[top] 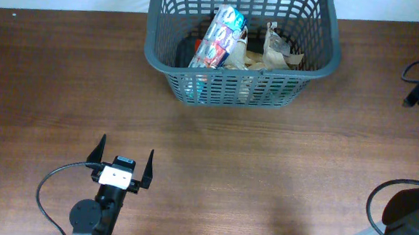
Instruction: Pack container
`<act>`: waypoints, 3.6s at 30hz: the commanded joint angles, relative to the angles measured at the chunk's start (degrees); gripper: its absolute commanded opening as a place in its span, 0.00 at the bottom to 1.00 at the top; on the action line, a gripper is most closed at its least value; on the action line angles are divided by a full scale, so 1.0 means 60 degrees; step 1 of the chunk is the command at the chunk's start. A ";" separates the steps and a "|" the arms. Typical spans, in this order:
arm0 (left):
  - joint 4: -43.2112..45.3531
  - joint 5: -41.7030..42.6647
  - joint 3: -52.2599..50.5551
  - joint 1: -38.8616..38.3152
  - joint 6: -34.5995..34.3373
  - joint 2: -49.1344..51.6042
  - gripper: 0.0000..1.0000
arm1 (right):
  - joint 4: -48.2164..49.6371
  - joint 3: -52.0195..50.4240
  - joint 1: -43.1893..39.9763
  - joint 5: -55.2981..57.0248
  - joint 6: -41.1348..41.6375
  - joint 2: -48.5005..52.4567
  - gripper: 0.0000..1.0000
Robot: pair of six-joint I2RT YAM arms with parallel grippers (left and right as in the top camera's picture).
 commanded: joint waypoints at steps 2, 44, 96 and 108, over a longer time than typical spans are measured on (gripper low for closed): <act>-0.0004 -0.0135 -0.0087 0.0066 -0.0084 -0.0091 0.99 | 0.0004 -0.0018 -0.0015 0.0015 0.0087 -0.0586 0.99; -0.0004 -0.0131 -0.0087 0.0066 -0.0084 -0.0091 0.99 | 0.9850 -1.1347 0.4532 -0.0142 0.0091 -1.4695 0.99; -0.0004 -0.0135 -0.0087 0.0066 -0.0084 -0.0091 0.99 | 1.6313 -1.8819 0.5665 -0.0058 0.0080 -1.7347 0.99; -0.0004 -0.0135 -0.0087 0.0066 -0.0084 -0.0091 0.99 | 1.4739 -1.8819 0.5665 -0.0062 0.0084 -1.7347 0.99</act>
